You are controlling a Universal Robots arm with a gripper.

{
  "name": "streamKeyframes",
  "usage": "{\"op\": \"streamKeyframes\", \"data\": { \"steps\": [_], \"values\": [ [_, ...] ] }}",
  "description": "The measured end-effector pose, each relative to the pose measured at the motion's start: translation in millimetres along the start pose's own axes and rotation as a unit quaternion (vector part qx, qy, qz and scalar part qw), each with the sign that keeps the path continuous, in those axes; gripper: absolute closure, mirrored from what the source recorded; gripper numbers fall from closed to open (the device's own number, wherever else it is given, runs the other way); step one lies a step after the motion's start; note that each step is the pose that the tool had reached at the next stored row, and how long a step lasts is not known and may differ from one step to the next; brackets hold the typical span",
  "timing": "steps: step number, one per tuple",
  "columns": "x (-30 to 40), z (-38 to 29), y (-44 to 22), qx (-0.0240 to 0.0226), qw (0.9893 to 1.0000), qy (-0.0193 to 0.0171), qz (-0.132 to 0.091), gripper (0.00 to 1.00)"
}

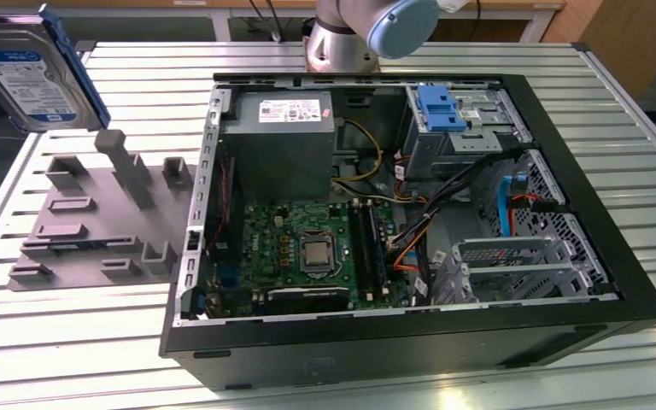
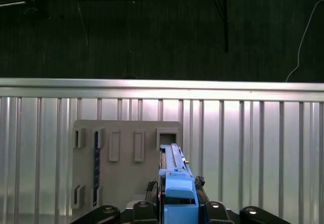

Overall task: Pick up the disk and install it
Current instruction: 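Pick up the disk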

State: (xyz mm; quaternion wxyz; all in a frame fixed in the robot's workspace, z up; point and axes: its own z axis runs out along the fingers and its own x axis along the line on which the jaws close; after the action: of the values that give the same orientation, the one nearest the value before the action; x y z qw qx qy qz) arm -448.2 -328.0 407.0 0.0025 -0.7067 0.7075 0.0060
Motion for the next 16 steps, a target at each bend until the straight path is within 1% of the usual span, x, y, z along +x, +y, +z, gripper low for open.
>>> {"op": "streamKeyframes", "data": {
  "steps": [5, 16],
  "values": [
    [-0.1, -9.5, 0.1, 0.0001, 1.0, -0.0001, 0.0, 0.64],
    [-0.4, -34.9, 0.2, 0.0, 1.0, 0.0, 0.0, 0.64]
  ]
}}
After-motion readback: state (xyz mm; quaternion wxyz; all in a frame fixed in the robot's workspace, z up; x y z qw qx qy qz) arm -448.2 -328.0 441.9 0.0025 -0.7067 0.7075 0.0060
